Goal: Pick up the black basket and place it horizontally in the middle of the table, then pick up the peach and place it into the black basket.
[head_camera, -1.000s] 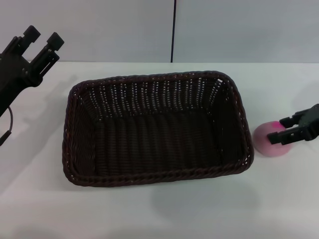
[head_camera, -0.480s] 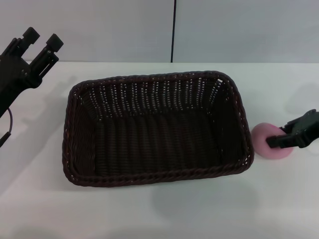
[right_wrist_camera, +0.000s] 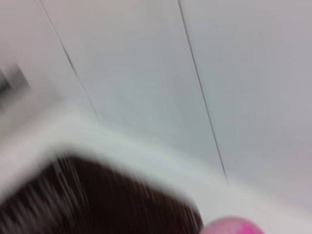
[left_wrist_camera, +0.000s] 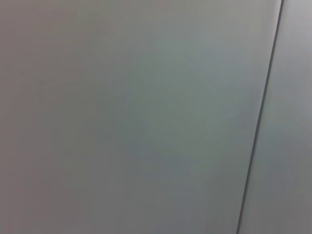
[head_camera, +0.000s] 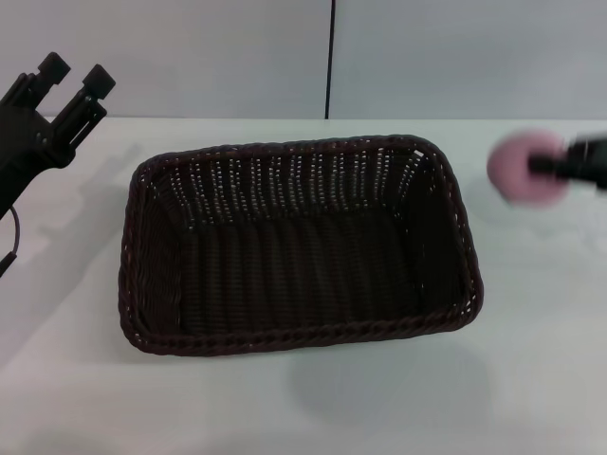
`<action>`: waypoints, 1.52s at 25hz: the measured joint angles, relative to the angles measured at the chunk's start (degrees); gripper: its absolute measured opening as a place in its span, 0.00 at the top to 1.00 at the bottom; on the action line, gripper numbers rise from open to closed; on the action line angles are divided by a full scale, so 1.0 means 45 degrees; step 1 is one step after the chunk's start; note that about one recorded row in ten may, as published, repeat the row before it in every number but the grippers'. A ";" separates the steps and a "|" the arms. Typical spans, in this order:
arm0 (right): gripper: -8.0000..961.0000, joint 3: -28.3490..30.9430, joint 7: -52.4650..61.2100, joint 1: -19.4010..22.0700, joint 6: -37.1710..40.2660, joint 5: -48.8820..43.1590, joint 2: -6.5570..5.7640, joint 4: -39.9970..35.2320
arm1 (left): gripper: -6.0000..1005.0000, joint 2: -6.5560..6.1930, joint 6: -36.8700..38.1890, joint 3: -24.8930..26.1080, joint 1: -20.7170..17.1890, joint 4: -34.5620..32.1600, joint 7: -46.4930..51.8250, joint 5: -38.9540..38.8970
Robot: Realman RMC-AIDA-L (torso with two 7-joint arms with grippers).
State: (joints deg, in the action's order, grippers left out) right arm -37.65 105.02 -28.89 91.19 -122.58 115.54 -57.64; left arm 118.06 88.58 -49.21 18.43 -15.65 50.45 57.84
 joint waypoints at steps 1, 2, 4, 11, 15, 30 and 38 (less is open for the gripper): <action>0.70 0.0229 -0.0511 0.0234 0.0184 0.1293 0.0034 -0.0004 | 0.28 -0.0002 0.0001 0.0000 0.0008 0.0000 0.0000 -0.0002; 0.72 0.0250 -0.1434 0.0533 0.0612 0.3284 0.0096 0.0155 | 0.28 -0.0001 0.0000 0.0000 0.0020 0.0000 0.0000 -0.0002; 0.75 0.0082 -0.2108 0.0639 0.1013 0.4572 0.0235 0.0357 | 0.28 -0.0006 -0.0033 0.0000 0.0052 0.0001 0.0000 -0.0005; 0.81 -0.1769 -0.2902 0.0016 0.1469 0.5067 0.0579 0.1075 | 0.28 0.0019 -0.0115 0.0000 0.0091 0.0001 -0.0001 -0.0005; 0.83 -0.3337 -0.3098 -0.0356 0.1232 0.4979 0.0574 0.1593 | 0.28 0.0028 -0.0113 0.0000 0.0043 0.0001 -0.0005 -0.0004; 0.52 -0.3030 -0.3303 -0.0160 0.1079 0.4942 0.0580 0.1849 | 0.28 0.0022 -0.0018 0.0000 -0.0039 0.0002 -0.0019 -0.0001; 0.48 -0.1420 -0.4216 0.0365 0.1121 0.5129 0.0693 0.2255 | 0.28 0.0014 0.0047 0.0042 -0.0036 0.0002 -0.0020 -0.0005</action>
State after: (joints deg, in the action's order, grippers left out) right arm -44.04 86.04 -27.25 96.24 -99.50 118.66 -47.50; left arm 118.13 88.80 -49.03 18.27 -15.64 50.35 57.81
